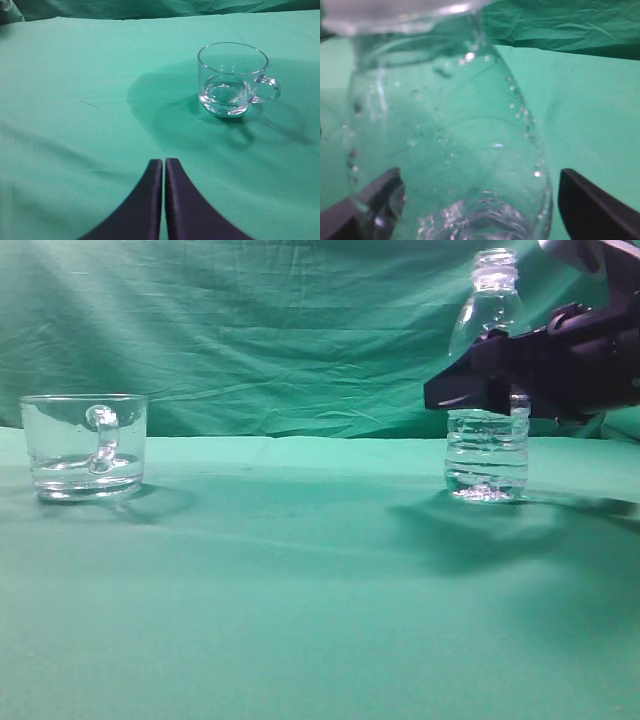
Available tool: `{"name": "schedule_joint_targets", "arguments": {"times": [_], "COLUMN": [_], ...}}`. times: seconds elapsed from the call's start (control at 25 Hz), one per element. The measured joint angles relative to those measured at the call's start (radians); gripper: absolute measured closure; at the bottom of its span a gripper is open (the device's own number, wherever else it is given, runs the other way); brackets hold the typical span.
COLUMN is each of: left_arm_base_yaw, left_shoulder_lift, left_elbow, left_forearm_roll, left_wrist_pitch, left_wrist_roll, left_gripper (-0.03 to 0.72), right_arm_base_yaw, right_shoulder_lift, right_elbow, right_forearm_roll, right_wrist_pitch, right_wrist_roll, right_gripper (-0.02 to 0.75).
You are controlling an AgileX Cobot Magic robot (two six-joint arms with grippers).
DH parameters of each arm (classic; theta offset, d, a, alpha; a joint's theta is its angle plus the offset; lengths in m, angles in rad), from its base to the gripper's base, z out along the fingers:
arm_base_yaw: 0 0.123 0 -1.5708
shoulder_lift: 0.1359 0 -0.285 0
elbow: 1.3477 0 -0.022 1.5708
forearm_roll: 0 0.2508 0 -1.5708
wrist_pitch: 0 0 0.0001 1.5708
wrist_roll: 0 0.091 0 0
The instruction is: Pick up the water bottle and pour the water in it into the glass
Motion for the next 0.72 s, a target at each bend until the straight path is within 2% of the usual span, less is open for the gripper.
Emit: {"name": "schedule_joint_targets", "arguments": {"times": [0.08, 0.16, 0.2, 0.6, 0.72], "left_arm_base_yaw": [0.000, 0.000, 0.000, 0.000, 0.000], "left_shoulder_lift": [0.000, 0.000, 0.000, 0.000, 0.000], "left_elbow": [0.000, 0.000, 0.000, 0.000, 0.000], "left_forearm_roll": [0.000, 0.000, 0.000, 0.000, 0.000], "left_wrist_pitch": [0.000, 0.000, 0.000, 0.000, 0.000], "left_wrist_roll": [0.000, 0.000, 0.000, 0.000, 0.000], "left_gripper": [0.688, 0.688, 0.688, 0.688, 0.688], "right_arm_base_yaw": [0.000, 0.000, 0.000, -0.001, -0.001], "right_shoulder_lift": [0.000, -0.021, -0.038, -0.425, -0.553], "right_elbow": [0.000, 0.000, 0.000, 0.000, 0.000], "right_forearm_roll": [0.002, 0.002, 0.002, -0.070, -0.085], "right_wrist_pitch": [-0.004, 0.008, 0.025, 0.217, 0.337], "right_wrist_roll": [0.025, 0.067, 0.092, 0.195, 0.230], "right_gripper": [0.083, 0.094, 0.053, 0.068, 0.068]}}
